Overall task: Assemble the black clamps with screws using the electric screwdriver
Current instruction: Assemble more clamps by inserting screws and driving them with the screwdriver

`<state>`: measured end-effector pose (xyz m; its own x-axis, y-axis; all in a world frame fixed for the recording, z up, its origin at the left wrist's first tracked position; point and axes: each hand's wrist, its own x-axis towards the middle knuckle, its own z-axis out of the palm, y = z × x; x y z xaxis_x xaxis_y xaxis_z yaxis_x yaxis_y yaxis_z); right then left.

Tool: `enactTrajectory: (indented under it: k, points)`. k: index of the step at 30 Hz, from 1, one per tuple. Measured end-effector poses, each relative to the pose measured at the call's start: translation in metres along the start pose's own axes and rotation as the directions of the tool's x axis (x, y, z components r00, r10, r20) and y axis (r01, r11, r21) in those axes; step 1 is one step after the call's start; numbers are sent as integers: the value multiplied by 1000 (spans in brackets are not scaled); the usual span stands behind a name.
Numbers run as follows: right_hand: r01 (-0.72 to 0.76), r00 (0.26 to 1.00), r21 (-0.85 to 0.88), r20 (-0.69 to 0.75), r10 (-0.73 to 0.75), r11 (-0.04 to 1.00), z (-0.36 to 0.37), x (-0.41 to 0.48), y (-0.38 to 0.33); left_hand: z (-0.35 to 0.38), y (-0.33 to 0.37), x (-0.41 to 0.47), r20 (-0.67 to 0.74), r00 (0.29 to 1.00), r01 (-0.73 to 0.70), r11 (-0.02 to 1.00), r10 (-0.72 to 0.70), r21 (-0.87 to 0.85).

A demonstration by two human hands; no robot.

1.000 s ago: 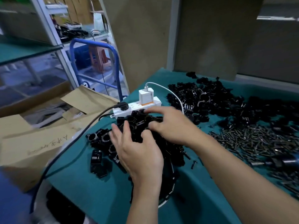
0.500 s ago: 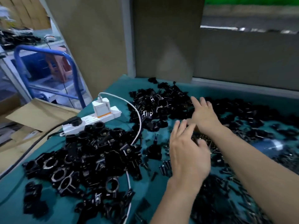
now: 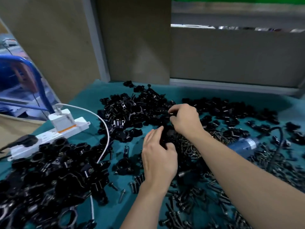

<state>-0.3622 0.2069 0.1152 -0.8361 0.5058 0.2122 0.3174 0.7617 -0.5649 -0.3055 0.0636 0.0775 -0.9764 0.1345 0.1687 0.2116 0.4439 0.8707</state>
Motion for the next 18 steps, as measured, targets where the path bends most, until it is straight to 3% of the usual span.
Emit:
enactTrajectory:
  k: [2, 4, 8, 9, 12, 15, 18]
  points:
    - [-68, 993, 276, -72, 91, 959, -18, -10, 5, 0, 1, 0, -1, 1000, -7, 1000, 7, -27]
    - [-80, 985, 519, -88, 146, 851, -36, -24, 6, -2, 3, -4, -8, 999, -48, 996, 47, -71]
    - [-73, 996, 838, 38, 76, 540, -71, -78, 7, -15, 14, -20, 41, 968, -231, 946, 246, -228]
    - [-27, 1000, 823, 30, 4, 567, -76, -95, 13, -18, 17, -26, 107, 947, -270, 933, 302, -236]
    - [165, 984, 483, -18, -179, 860, -85, -141, 33, -19, 23, -41, 353, 860, -260, 912, 368, -318]
    - [163, 981, 464, 14, -191, 871, -88, -162, 52, -8, 28, -50, 412, 850, -124, 885, 328, -449]
    - [186, 982, 505, -58, -182, 843, -90, -174, 62, 0, 31, -51, 382, 865, -169, 905, 326, -389]
